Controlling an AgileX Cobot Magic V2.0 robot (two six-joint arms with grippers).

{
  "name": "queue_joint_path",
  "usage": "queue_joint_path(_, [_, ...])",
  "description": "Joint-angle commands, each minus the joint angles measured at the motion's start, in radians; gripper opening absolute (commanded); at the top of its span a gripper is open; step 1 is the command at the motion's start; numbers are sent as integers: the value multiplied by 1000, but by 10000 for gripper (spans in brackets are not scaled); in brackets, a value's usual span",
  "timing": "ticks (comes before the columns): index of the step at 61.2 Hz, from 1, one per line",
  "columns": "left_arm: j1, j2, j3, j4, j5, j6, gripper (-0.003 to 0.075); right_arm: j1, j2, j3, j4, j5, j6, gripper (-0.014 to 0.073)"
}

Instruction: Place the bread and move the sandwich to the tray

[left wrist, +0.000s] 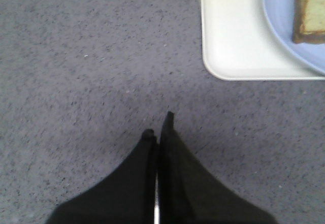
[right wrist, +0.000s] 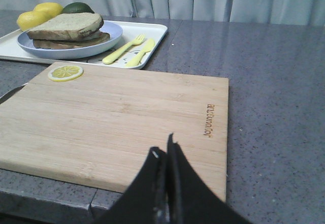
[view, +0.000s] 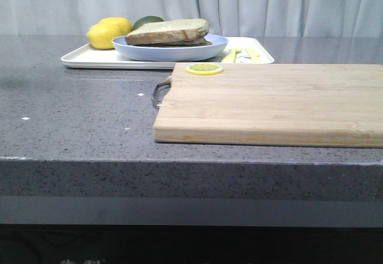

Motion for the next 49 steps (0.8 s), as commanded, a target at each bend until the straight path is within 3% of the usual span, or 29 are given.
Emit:
queue_joint_path(1, [17, -151, 154, 2, -185, -26, -19, -3, 11, -28, -9, -87, -2, -76])
queue_joint_path(27, [17, -710, 899, -65, -760, -26, -19, -3, 11, -28, -9, -87, -2, -76])
queue_joint_path(38, [17, -966, 1101, -65, -808, -26, -19, -3, 11, -28, -9, -87, -2, -76])
queue_joint_path(49, [17, -1163, 1199, -57, -818, -26, -19, -3, 11, -28, -9, -87, -2, -76])
